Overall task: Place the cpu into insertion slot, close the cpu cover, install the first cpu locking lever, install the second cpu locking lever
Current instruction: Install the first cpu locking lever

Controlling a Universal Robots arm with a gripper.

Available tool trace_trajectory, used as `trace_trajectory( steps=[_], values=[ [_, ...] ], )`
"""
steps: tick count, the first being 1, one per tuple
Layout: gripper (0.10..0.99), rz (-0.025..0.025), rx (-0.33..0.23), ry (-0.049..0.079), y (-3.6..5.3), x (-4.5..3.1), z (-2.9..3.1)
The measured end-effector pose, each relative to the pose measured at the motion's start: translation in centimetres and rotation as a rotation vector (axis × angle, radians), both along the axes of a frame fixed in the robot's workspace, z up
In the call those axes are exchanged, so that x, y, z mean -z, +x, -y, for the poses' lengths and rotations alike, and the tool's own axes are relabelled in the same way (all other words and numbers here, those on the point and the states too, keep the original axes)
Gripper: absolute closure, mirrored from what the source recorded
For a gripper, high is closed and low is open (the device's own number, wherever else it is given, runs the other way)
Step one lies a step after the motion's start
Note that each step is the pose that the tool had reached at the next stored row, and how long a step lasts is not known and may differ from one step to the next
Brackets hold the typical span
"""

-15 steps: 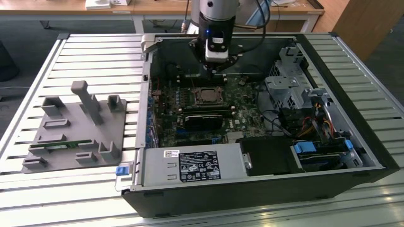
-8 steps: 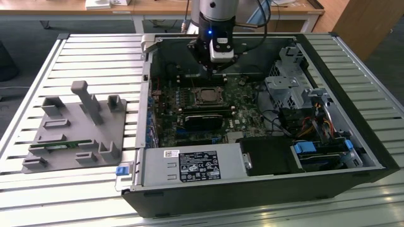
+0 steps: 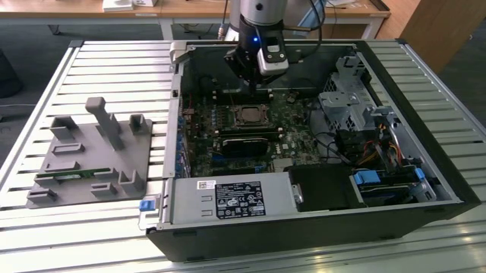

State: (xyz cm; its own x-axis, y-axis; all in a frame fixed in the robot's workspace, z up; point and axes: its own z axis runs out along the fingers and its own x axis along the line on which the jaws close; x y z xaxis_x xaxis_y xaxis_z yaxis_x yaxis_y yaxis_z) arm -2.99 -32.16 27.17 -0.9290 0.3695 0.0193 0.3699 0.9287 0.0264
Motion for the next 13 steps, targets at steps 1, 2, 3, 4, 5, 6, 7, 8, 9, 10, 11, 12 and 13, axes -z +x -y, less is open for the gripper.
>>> trace_trajectory(
  steps=[1,2,3,4,5,6,7,8,9,10,11,12,13],
  values=[
    [0.98,0.0,-0.019,0.0,0.0,0.01,0.0],
    [0.98,0.0,-0.037,0.0,0.0,0.01,0.0],
    [0.98,0.0,-0.055,0.0,0.0,0.02,0.0],
    [0.98,0.0001,-0.07,0.0,0.0,0.04,0.0],
    [0.98,0.0006,-0.078,0.0,-0.02,0.05,0.0],
    [0.98,0.0023,-0.081,0.001,-0.09,0.07,0.0],
    [0.98,0.0049,-0.082,0.002,-0.22,0.11,0.0],
    [0.98,0.0085,-0.083,0.004,-0.39,0.17,-0.01],
    [0.98,0.0114,-0.083,0.006,-0.53,0.25,-0.03],
    [0.98,0.0137,-0.085,0.007,-0.62,0.32,-0.03],
    [0.98,0.0142,-0.091,0.009,-0.64,0.38,-0.03],
    [0.98,0.0142,-0.107,0.01,-0.64,0.41,-0.02],
    [0.98,0.0141,-0.126,0.01,-0.64,0.44,-0.03]
  ],
)
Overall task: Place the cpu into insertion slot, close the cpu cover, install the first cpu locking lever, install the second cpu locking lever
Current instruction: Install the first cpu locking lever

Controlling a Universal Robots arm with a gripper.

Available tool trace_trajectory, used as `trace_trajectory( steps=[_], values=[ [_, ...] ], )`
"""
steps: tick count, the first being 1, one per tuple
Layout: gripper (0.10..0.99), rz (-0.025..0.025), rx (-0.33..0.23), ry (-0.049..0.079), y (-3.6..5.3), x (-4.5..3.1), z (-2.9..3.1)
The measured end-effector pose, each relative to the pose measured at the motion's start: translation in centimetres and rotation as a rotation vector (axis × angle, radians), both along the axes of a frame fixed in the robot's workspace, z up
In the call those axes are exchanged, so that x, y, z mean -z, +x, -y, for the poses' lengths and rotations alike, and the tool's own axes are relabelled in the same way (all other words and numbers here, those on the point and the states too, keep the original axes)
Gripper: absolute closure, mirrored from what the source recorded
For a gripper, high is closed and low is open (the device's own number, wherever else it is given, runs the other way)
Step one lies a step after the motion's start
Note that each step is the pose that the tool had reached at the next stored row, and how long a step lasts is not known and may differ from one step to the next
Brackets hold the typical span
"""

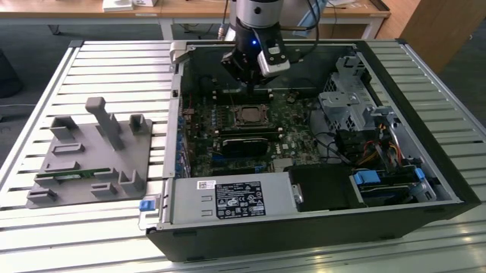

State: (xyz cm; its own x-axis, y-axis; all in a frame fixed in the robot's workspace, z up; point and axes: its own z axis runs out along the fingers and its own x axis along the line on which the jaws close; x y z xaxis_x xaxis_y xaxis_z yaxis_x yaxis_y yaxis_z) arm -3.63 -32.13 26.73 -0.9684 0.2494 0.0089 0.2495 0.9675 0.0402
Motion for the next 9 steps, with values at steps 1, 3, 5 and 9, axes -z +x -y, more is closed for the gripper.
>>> trace_trajectory(
  steps=[1,3,5,9],
  values=[
    [0.98,0.0,-0.018,0.0,0.0,0.03,0.0],
    [0.98,-0.0001,-0.054,0.0,0.0,0.1,0.0],
    [0.98,-0.0001,-0.09,0.0,0.0,0.16,0.0],
    [0.98,0.0091,-0.126,0.0,-0.19,0.23,0.0]
  ],
)
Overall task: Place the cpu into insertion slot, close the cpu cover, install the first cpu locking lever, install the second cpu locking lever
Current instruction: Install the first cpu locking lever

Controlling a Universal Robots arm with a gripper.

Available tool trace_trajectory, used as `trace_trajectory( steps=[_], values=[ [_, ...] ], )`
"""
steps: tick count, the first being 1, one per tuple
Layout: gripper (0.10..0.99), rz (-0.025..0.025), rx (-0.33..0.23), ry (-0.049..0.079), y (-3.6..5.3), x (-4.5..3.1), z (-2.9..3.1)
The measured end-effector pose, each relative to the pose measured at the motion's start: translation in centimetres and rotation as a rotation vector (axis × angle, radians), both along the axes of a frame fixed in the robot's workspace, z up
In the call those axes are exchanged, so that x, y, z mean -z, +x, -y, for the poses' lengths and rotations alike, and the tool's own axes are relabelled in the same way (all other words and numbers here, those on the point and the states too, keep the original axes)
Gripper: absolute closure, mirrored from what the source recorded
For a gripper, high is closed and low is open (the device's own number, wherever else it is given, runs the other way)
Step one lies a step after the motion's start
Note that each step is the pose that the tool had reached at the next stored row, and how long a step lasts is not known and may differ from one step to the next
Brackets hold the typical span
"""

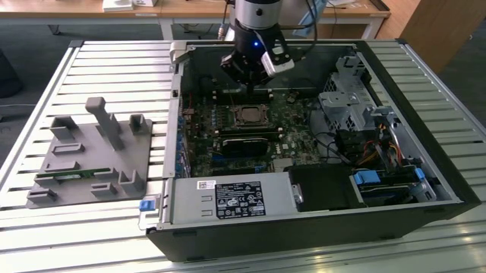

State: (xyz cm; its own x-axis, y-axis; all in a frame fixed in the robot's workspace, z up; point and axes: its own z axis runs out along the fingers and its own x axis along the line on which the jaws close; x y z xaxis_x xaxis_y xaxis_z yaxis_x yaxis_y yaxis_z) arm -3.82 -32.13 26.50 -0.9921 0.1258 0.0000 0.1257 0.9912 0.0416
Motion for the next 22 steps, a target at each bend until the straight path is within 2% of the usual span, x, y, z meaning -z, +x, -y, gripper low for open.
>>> trace_trajectory(
  steps=[2,6,11,17,22],
  values=[
    [0.98,0.0033,-0.003,0.0,-0.22,0.04,0.0],
    [0.98,0.0038,-0.014,0.005,-0.76,0.09,0.0],
    [0.98,0.0037,-0.095,0.007,-0.8,0.18,0.0],
    [0.98,0.0041,-0.1,0.008,-2.67,0.22,0.0],
    [0.98,0.0043,-0.1,0.009,-3.46,0.24,0.0]
  ],
)
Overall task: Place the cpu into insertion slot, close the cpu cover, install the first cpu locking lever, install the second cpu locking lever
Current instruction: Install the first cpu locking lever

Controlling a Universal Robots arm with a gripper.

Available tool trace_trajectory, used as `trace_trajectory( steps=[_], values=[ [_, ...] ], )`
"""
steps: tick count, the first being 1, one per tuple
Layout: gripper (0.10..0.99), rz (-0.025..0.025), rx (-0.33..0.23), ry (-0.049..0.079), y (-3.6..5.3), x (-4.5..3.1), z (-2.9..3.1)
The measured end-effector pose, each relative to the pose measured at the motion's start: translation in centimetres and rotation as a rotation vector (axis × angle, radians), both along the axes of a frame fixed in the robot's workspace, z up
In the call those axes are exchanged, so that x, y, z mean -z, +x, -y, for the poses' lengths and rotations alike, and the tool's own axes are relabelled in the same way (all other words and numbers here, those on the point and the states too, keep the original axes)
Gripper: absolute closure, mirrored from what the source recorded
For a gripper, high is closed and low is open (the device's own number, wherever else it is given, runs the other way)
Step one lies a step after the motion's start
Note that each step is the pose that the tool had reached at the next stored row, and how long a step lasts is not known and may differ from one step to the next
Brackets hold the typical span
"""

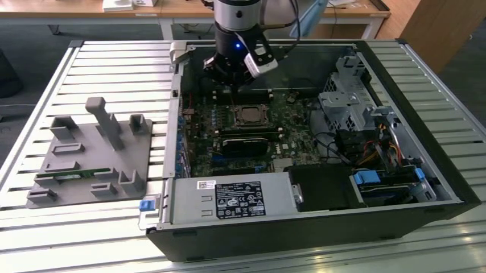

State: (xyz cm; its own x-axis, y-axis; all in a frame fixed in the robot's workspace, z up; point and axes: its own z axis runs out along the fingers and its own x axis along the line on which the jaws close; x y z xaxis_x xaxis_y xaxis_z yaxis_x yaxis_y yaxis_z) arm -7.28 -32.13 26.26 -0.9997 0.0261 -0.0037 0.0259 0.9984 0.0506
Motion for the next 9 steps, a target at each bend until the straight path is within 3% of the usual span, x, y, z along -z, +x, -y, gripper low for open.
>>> trace_trajectory(
  steps=[9],
  values=[
    [0.98,0.001,0.0,0.0,-1.65,0.16,-0.48]
  ],
)
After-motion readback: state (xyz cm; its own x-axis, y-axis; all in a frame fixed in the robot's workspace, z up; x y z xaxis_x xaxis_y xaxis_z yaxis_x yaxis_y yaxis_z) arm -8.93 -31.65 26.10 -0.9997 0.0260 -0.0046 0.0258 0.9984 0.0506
